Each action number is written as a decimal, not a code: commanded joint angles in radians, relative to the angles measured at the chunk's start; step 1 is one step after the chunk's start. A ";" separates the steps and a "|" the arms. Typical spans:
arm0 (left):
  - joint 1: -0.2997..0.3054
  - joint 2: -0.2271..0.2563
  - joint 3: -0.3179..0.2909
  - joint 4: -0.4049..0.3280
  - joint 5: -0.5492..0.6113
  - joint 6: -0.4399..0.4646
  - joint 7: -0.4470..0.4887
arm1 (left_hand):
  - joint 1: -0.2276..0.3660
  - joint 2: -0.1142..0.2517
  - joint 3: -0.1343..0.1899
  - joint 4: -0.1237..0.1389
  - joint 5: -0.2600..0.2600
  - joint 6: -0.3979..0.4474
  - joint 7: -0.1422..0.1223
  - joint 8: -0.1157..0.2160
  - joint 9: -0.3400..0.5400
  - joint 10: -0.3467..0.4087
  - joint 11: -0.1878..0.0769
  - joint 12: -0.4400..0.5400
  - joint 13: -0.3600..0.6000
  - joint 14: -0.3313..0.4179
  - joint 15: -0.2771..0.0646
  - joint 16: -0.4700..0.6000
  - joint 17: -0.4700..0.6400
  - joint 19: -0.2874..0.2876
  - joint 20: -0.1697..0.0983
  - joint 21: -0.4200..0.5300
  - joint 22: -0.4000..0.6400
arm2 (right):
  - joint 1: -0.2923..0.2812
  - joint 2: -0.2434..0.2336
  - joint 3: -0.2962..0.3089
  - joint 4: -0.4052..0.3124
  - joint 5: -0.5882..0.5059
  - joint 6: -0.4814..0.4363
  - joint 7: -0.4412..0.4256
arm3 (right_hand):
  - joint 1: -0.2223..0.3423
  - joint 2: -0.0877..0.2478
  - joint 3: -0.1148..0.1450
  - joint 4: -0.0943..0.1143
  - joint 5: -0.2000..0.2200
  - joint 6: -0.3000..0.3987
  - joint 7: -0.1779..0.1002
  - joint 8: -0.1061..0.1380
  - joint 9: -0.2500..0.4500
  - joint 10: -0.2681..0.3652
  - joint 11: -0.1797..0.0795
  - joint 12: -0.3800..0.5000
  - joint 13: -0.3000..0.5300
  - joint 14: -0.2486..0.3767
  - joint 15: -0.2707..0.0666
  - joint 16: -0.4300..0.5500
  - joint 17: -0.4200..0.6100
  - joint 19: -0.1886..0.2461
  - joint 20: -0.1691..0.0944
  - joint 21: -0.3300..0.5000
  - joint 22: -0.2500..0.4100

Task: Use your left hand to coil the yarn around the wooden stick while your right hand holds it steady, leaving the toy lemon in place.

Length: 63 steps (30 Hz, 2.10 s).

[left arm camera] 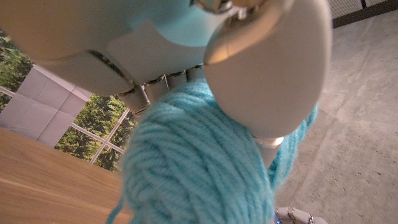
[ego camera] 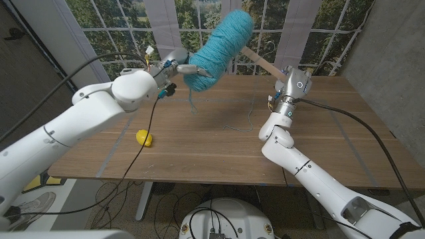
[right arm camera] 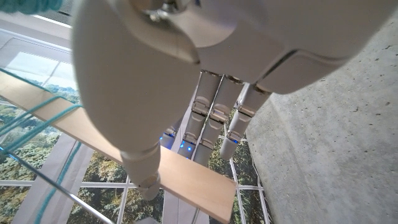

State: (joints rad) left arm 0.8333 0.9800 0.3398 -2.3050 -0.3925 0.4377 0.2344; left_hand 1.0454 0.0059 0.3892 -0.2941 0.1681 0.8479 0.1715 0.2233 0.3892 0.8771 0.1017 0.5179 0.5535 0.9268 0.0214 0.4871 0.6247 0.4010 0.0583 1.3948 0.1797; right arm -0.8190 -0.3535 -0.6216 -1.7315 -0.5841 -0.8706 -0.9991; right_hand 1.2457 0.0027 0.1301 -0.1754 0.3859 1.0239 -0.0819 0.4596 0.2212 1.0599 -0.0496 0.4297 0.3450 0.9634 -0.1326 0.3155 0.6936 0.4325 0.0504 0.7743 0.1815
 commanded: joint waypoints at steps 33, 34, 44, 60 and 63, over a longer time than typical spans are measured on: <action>0.264 -0.285 -0.097 -0.061 0.226 0.233 0.412 | 0.104 0.120 0.151 0.137 0.007 0.158 -0.075 -0.004 -0.010 0.214 -0.197 -0.019 0.077 0.180 -0.192 0.002 -0.004 0.011 -0.007 0.010 0.001 | -0.050 -0.236 -0.027 -0.194 -0.001 -0.145 0.185 | 0.035 0.093 0.048 0.034 -0.034 0.059 0.023 -0.023 0.011 0.011 0.021 -0.021 0.015 -0.062 -0.044 0.007 0.033 -0.012 -0.029 0.004 0.003; 0.262 -0.287 -0.096 -0.062 0.229 0.251 0.419 | 0.105 0.120 0.151 0.137 0.007 0.157 -0.074 -0.005 -0.011 0.213 -0.194 -0.020 0.078 0.181 -0.192 0.001 -0.006 0.012 -0.007 0.010 0.001 | -0.047 -0.251 -0.035 -0.204 -0.006 -0.156 0.208 | 0.034 0.094 0.049 0.035 -0.035 0.060 0.023 -0.024 0.009 0.007 0.021 -0.023 0.016 -0.069 -0.046 0.005 0.034 -0.011 -0.030 0.004 0.003; 0.266 -0.276 -0.153 -0.075 0.167 0.349 0.398 | 0.109 0.119 0.149 0.133 0.006 0.159 -0.070 -0.007 -0.015 0.220 -0.192 -0.028 0.066 0.185 -0.189 0.000 -0.010 0.018 -0.004 0.012 0.001 | -0.001 -0.396 -0.134 -0.278 -0.062 -0.226 0.439 | 0.023 0.098 0.055 0.039 -0.041 0.055 0.010 -0.033 0.004 -0.006 0.013 -0.028 0.021 -0.089 -0.054 -0.008 0.029 -0.010 -0.035 0.005 0.002; 0.213 -0.250 -0.199 -0.069 0.055 0.595 0.375 | 0.129 0.110 0.143 0.122 0.002 0.176 -0.057 -0.005 -0.023 0.245 -0.190 -0.039 0.047 0.212 -0.184 0.007 -0.025 0.034 -0.002 0.019 0.001 | 0.075 -0.501 -0.236 -0.336 -0.124 -0.269 0.725 | 0.005 0.087 0.064 0.038 -0.051 0.057 -0.006 -0.043 -0.001 -0.020 -0.008 -0.031 0.028 -0.139 -0.057 -0.050 0.004 -0.026 -0.035 -0.001 0.001; 0.208 -0.247 -0.208 -0.055 0.032 0.614 0.363 | 0.132 0.109 0.142 0.121 0.003 0.179 -0.055 -0.005 -0.025 0.247 -0.185 -0.040 0.047 0.217 -0.183 0.009 -0.028 0.037 0.000 0.021 0.001 | 0.082 -0.518 -0.245 -0.343 -0.130 -0.260 0.765 | 0.003 0.087 0.067 0.037 -0.052 0.057 -0.007 -0.045 -0.002 -0.024 -0.010 -0.033 0.027 -0.141 -0.058 -0.055 0.000 -0.030 -0.035 -0.003 0.001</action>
State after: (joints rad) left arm 1.0738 0.7184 0.1540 -2.3815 -0.2994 0.9226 0.6082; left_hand 1.0457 0.0055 0.3953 -0.3002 0.1700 0.8661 0.1891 0.2124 0.3619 0.9025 0.1268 0.4799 0.6010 0.9500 0.0445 0.4853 0.5973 0.4241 0.0586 1.4099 0.1795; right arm -0.7752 -0.8049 -0.8139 -2.0405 -0.6776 -1.1179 -0.4111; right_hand 1.2451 0.0033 0.1412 -0.1864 0.3380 1.0367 -0.0697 0.4191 0.2145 1.0356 -0.0486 0.3997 0.3705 0.8301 -0.1001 0.2655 0.6946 0.4107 0.0179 0.7729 0.1815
